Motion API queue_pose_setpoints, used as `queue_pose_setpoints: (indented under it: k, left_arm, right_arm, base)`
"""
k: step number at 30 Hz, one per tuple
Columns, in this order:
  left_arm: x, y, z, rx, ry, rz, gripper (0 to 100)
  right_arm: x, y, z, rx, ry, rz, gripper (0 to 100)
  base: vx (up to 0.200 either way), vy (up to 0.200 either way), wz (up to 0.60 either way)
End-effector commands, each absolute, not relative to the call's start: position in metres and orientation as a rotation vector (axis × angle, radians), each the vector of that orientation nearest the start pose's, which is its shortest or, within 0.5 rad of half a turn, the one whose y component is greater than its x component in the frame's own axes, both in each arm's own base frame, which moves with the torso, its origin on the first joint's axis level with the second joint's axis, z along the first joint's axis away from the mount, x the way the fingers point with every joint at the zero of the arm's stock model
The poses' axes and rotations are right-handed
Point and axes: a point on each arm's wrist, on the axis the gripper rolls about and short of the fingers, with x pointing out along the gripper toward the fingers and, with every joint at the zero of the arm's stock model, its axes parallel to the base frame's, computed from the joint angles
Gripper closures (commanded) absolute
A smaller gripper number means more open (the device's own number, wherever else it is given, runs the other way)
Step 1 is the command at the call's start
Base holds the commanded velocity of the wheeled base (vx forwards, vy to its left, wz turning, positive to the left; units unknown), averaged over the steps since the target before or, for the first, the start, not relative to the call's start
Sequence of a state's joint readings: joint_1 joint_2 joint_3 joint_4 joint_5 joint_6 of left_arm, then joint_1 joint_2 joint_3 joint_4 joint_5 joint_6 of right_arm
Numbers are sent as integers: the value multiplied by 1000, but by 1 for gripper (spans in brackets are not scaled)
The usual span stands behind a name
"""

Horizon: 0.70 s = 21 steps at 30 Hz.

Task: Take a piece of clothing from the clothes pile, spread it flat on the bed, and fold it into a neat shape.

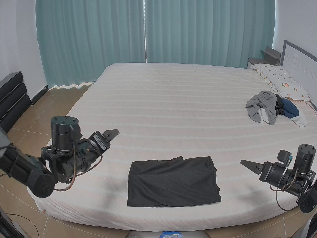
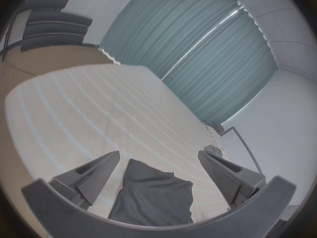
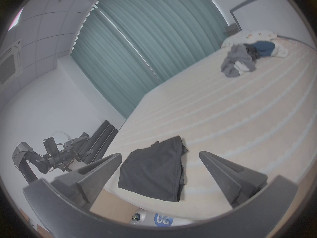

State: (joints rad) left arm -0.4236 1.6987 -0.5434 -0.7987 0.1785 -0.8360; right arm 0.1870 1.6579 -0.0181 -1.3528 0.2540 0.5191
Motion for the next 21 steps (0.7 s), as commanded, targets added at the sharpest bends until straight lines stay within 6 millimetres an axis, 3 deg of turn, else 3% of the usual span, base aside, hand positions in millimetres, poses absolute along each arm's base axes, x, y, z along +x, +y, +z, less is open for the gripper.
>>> queue_pose_setpoints:
  k: [1,4,14,19,21]
  left_arm:
    - [200,-83,174,-630,219,-74,0]
    - [187,-77,178,-585,183,-65,0]
    - [131,-45,200,-368,-13,29,0]
    - [103,-32,206,-294,-69,75,0]
    - [83,-23,210,-253,-107,100,0]
  right_arm:
    - [143,32,132,430,211,380,0]
    - [136,30,140,399,185,361,0]
    - [84,18,185,310,129,322,0]
    - [56,13,193,259,115,328,0]
    - [42,10,190,194,98,322,0]
  base:
    - [0,0,0]
    - [0,0,0]
    - [0,0,0]
    - [0,0,0]
    - [0,0,0]
